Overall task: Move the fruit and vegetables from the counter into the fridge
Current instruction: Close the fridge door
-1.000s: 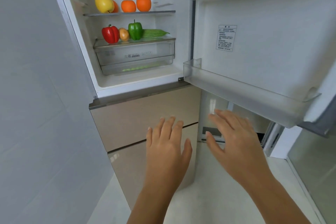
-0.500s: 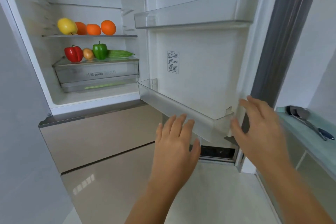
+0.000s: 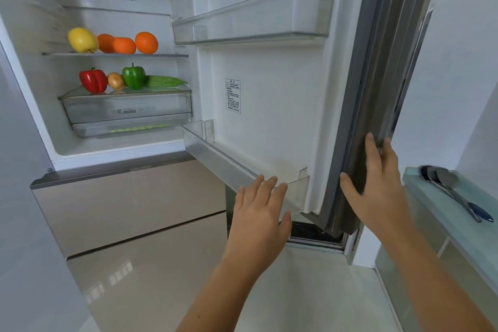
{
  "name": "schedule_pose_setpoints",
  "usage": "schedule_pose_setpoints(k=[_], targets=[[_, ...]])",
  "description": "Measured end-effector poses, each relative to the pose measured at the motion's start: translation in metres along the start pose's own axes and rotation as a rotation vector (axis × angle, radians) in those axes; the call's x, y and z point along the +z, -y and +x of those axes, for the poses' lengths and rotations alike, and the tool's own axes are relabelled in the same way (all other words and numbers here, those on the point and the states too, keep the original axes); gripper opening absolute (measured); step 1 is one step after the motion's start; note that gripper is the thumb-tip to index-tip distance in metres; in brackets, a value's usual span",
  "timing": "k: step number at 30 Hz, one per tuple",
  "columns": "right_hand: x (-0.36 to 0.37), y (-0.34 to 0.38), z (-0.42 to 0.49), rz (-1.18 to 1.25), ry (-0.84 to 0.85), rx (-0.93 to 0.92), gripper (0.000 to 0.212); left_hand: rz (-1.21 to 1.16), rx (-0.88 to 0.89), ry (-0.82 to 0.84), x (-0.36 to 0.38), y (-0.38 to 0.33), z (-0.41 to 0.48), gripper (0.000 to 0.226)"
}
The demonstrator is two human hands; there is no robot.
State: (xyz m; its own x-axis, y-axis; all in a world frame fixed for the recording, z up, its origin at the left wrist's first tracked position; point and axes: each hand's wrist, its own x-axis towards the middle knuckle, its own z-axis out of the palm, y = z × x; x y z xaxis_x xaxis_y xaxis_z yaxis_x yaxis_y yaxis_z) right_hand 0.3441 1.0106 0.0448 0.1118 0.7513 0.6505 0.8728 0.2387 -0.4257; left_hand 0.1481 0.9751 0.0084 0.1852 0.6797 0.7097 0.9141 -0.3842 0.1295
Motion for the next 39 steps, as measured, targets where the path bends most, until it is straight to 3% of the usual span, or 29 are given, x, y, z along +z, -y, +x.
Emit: schedule_pose_setpoints(k=[14,28,39], targets=[[0.018,0.035,-0.024,-0.013,-0.107,-0.051,0.086,-0.007,-0.028,-0.030,-0.024,0.025,-0.022,0.045],[0.039,0.154,-0.090,0.010,-0.249,-0.084,0.072,-0.025,-0.114,-0.008,-0.089,0.107,-0.079,0.043],[0.084,0.252,-0.138,0.104,-0.204,-0.249,0.065,0.065,-0.244,-0.062,-0.146,0.187,-0.138,0.043]])
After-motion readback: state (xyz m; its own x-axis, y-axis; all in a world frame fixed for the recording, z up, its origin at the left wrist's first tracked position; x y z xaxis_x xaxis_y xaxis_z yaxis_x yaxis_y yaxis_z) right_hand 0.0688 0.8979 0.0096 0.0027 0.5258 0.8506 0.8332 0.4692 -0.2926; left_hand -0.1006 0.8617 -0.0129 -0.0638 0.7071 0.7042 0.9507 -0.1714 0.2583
